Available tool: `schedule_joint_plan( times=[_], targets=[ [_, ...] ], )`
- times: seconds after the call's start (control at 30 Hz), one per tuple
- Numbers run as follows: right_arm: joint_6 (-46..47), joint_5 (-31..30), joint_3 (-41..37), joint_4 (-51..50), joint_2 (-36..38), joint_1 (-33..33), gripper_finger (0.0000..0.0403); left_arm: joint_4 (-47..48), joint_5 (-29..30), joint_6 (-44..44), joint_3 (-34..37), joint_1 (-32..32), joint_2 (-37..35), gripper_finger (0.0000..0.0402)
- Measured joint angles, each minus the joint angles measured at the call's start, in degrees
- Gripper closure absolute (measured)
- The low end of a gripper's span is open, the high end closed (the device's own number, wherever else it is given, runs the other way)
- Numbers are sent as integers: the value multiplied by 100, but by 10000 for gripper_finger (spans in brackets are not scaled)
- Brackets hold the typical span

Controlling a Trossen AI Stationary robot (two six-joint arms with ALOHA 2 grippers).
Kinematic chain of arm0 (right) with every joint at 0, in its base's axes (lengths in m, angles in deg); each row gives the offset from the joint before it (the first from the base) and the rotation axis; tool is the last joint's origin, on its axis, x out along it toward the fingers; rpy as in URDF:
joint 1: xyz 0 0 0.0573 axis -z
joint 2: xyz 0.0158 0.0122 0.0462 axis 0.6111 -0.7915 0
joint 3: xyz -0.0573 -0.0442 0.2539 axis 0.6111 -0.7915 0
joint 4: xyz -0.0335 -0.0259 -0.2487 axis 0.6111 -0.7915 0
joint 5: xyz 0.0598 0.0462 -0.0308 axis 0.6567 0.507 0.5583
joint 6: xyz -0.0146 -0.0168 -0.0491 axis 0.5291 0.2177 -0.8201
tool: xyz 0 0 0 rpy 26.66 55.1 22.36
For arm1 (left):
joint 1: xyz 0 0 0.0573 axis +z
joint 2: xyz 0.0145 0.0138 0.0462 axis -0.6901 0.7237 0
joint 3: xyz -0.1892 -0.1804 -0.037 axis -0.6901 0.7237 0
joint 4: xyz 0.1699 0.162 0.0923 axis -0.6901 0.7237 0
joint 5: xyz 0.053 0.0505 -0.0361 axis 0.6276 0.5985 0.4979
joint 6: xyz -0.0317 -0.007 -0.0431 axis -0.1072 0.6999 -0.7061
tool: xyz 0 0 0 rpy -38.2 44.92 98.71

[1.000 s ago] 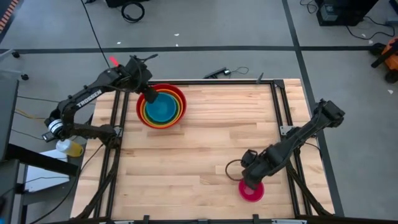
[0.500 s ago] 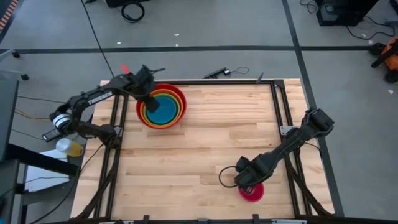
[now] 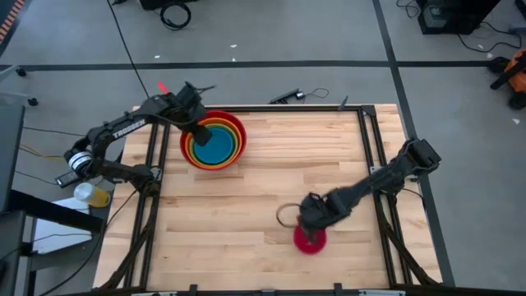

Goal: Nest bowls inside each other
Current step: Stack the pink bowl on the blue bowl

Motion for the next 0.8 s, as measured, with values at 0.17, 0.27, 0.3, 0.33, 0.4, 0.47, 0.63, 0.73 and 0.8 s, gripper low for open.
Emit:
schedule_joint_plan(
  times=[0.17,0.27,0.3,0.33,0.4,0.47,0.63,0.73,0.8],
  targets=[
    [-1018,-502,417,649,4,1152,397,249,-4,-183,-814,-46,-500,221],
    [-1641,-613,638,1619,4,1975,398,438,-6,-247,-1228,-128,-797,221],
    [-1818,-642,724,1995,4,2231,399,457,-5,-246,-1307,-156,-889,221],
    [-1972,-672,817,2415,4,2482,399,464,-4,-245,-1332,-175,-981,221],
    [-2225,-699,1013,3101,2,2923,400,573,3,-314,-1310,-186,-1160,221],
    [-2437,-685,1250,3505,2,3241,400,775,66,-513,-1260,-185,-1314,221],
    [-3155,-511,1824,2440,2,3608,388,1385,107,-990,-1063,-263,-1683,221],
    [-3527,-440,1843,1426,3,3583,358,1458,129,-1295,-950,-401,-1895,221],
    [-3624,-169,1720,906,2,3487,333,1456,168,-1483,-930,-516,-2015,221]
  ],
)
